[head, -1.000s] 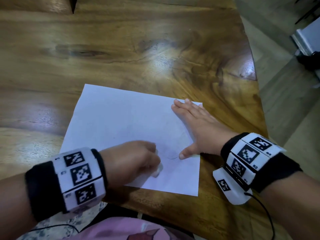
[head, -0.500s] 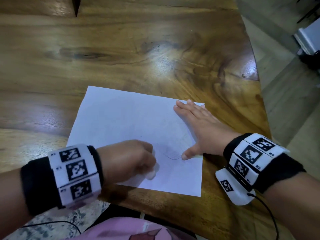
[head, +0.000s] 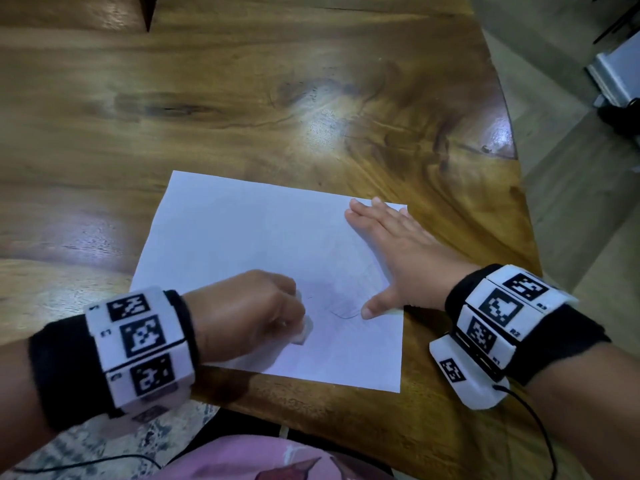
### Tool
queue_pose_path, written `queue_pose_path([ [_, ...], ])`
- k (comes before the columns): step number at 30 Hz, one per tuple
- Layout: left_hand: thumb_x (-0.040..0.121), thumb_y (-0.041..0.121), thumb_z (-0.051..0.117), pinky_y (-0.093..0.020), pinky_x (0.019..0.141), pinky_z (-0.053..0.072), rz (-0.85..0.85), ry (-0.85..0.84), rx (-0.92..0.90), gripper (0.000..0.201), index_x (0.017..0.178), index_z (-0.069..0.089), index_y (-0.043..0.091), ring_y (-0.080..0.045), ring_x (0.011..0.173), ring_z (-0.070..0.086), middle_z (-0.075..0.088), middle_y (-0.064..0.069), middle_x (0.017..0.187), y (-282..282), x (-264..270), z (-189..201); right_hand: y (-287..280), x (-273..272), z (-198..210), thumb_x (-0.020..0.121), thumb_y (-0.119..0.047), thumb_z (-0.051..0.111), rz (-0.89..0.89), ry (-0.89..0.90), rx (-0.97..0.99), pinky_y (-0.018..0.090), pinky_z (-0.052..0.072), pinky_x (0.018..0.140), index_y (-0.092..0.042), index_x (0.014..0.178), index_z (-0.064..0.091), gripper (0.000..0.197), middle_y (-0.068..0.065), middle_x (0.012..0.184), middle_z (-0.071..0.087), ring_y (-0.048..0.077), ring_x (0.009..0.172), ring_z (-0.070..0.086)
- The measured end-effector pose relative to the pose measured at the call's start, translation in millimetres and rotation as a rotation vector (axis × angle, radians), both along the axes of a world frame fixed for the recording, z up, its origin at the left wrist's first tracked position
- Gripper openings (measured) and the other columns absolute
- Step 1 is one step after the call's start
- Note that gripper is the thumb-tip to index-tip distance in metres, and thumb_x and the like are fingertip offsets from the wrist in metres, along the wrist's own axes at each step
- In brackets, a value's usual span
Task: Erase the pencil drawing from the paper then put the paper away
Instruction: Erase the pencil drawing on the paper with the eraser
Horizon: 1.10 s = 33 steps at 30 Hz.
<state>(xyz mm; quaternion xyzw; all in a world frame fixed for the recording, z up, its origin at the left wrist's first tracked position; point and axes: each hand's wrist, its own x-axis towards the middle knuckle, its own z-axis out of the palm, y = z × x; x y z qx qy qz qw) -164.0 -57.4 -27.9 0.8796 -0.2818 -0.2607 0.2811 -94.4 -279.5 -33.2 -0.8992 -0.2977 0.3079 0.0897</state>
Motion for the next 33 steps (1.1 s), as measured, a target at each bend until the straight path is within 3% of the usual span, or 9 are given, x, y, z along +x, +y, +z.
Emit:
queue_pose_path([
  [2,0.077,0.029,0.057,-0.008,0.056,0.029,0.033,-0.047,-0.023,0.016,0.065,0.059,0.018,-0.004,0.056,0.045,0.045,0.012,0.064,-5,18,3,0,0,0,0.060,-0.055,0.078,0.003,-0.003,0.001,0.026,-0.019,0.112,-0.030,0.148,-0.010,0.127,-0.020,0.153,-0.019,-0.004,0.131,-0.031],
  [5,0.073,0.044,0.041,-0.022,0.059,0.038,0.124,-0.140,-0.064,0.036,0.067,0.062,0.016,-0.018,0.060,0.053,0.055,-0.002,0.067,-13,41,1,1,0,0,0.060,-0.055,0.078,0.000,0.002,-0.002,0.027,-0.019,0.112,-0.030,0.148,-0.010,0.127,-0.020,0.153,-0.019,-0.005,0.130,-0.031],
  [10,0.082,0.028,0.054,-0.020,0.063,0.035,0.049,0.007,-0.025,0.019,0.069,0.058,0.015,-0.005,0.064,0.047,0.046,0.011,0.071,-11,-2,-2,1,1,-1,0.059,-0.056,0.078,-0.003,0.006,-0.003,0.027,-0.019,0.112,-0.031,0.148,-0.010,0.127,-0.021,0.152,-0.020,-0.005,0.131,-0.031],
  [14,0.080,0.015,0.058,-0.019,0.061,0.036,0.051,-0.032,-0.017,0.016,0.066,0.056,0.021,-0.014,0.064,0.049,0.043,0.010,0.069,-16,16,-2,1,0,-2,0.058,-0.056,0.078,0.003,-0.010,-0.005,0.027,-0.018,0.112,-0.029,0.148,-0.009,0.128,-0.019,0.153,-0.020,-0.004,0.130,-0.030],
  [19,0.086,0.027,0.052,-0.028,0.065,0.041,-0.033,-0.073,-0.046,0.018,0.071,0.056,0.018,-0.018,0.071,0.050,0.049,0.001,0.078,-26,4,-7,1,0,-1,0.057,-0.056,0.079,-0.003,0.000,0.001,0.027,-0.018,0.112,-0.030,0.148,-0.008,0.128,-0.020,0.153,-0.019,-0.004,0.131,-0.030],
  [22,0.083,0.025,0.056,-0.027,0.063,0.040,-0.149,-0.154,-0.026,0.009,0.075,0.059,0.021,-0.015,0.071,0.050,0.044,0.011,0.074,-21,-9,-12,1,0,-1,0.058,-0.055,0.079,-0.005,0.000,0.002,0.027,-0.018,0.112,-0.030,0.148,-0.008,0.128,-0.020,0.153,-0.019,-0.005,0.130,-0.029],
  [25,0.082,0.030,0.049,-0.025,0.060,0.038,-0.017,-0.129,-0.114,0.020,0.070,0.058,0.017,-0.022,0.068,0.054,0.046,0.010,0.072,-21,9,-11,1,0,-2,0.058,-0.055,0.079,-0.003,0.000,0.004,0.027,-0.019,0.112,-0.030,0.148,-0.009,0.128,-0.020,0.153,-0.019,-0.005,0.130,-0.031],
  [29,0.070,0.038,0.049,-0.041,0.073,0.049,0.039,-0.221,-0.019,0.033,0.077,0.056,0.007,-0.019,0.068,0.049,0.050,0.000,0.073,-20,20,-16,0,0,-1,0.058,-0.054,0.080,-0.005,0.003,0.010,0.026,-0.019,0.112,-0.030,0.148,-0.007,0.128,-0.020,0.153,-0.019,-0.006,0.130,-0.030],
  [33,0.077,0.028,0.054,-0.024,0.059,0.042,-0.073,-0.090,0.090,0.014,0.066,0.059,0.020,-0.009,0.062,0.051,0.049,0.012,0.065,-16,1,-11,0,0,-1,0.057,-0.054,0.081,-0.023,0.008,0.018,0.026,-0.018,0.112,-0.029,0.148,-0.010,0.131,-0.019,0.153,-0.021,-0.006,0.131,-0.030],
])
